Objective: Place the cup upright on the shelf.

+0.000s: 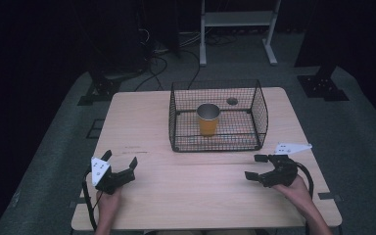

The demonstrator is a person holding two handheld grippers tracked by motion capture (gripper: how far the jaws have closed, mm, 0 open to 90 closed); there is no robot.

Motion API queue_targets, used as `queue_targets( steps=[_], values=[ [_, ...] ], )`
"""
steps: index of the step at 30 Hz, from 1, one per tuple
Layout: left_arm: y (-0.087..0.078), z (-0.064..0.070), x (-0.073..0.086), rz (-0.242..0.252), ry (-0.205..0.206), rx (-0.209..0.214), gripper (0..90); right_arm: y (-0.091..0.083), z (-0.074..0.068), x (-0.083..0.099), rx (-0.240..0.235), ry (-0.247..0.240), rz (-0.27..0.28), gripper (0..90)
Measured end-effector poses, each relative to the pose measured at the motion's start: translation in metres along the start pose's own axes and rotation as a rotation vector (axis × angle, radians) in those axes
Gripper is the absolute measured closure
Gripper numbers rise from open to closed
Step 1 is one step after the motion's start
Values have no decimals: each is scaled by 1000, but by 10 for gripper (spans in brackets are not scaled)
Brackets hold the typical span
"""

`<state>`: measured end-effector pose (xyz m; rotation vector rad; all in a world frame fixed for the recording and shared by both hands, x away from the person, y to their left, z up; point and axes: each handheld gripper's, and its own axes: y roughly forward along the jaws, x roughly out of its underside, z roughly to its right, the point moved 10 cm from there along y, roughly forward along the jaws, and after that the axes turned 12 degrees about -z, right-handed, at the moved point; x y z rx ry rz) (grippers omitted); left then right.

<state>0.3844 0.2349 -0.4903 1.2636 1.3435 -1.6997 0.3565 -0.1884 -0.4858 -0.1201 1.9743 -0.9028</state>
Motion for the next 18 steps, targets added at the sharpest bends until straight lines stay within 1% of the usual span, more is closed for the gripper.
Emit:
queue_targets(
  steps=[5, 10, 12, 13, 14, 15, 16, 17, 18],
  values=[
    [0, 0, 0, 0, 0, 0, 8, -4, 3, 9, 6, 24, 20, 77],
    [0, 0, 0, 0, 0, 0, 8, -8, 7, 22, 25, 54, 48, 76],
    [0, 0, 0, 0, 0, 0, 8, -10, 8, 26, 26, 70, 75, 76],
    [0, 0, 0, 0, -1, 0, 8, -10, 8, 26, 26, 70, 75, 76],
    [0, 0, 0, -1, -3, 0, 8, -11, 7, 31, 27, 85, 105, 76],
    [0, 0, 0, -1, -3, -1, 8, -12, 7, 33, 32, 88, 111, 76],
    [0, 0, 0, -1, -3, -1, 8, -12, 6, 35, 34, 93, 128, 76],
    [0, 0, 0, -1, -2, 0, 8, -12, 5, 38, 30, 101, 140, 76],
    [1, 0, 0, -1, -2, -1, 8, -12, 5, 40, 33, 104, 144, 76]
  ],
)
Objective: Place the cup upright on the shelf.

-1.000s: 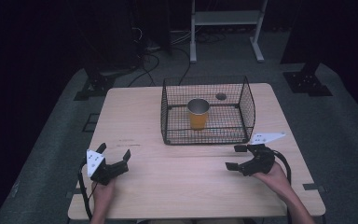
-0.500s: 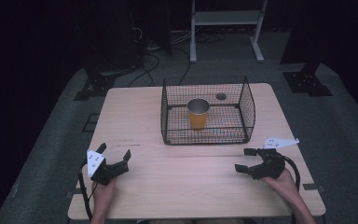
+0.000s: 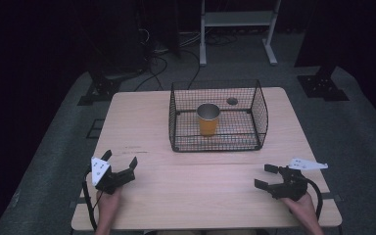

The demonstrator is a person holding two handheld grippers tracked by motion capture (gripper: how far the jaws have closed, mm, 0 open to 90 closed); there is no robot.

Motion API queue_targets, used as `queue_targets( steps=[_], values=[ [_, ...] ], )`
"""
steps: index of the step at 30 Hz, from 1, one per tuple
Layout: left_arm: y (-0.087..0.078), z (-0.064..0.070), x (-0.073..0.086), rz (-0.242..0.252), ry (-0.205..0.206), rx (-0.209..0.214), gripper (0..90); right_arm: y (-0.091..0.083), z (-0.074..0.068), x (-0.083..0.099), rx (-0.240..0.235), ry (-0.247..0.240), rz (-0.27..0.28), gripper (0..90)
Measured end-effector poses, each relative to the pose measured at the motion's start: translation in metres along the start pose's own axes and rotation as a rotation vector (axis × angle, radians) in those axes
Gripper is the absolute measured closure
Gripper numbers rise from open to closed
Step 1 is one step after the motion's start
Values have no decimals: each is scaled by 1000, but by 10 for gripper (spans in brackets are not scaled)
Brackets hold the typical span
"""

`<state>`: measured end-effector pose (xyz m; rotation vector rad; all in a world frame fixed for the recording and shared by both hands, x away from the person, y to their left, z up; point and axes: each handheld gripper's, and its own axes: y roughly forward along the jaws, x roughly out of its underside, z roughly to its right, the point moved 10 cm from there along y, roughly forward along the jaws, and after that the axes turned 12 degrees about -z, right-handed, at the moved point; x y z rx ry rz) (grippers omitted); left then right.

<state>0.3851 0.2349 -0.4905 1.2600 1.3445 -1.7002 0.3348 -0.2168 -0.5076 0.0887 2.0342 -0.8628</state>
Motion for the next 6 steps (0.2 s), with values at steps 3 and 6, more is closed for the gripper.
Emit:
queue_targets(
  steps=[3, 6],
  values=[
    [0, 0, 0, -2, 0, -4, 8, -3, -2, 3, 14, -5, 13, 76],
    [0, -1, 0, -3, -2, -6, 8, -6, -5, 2, 9, -6, 42, 76]
  ],
)
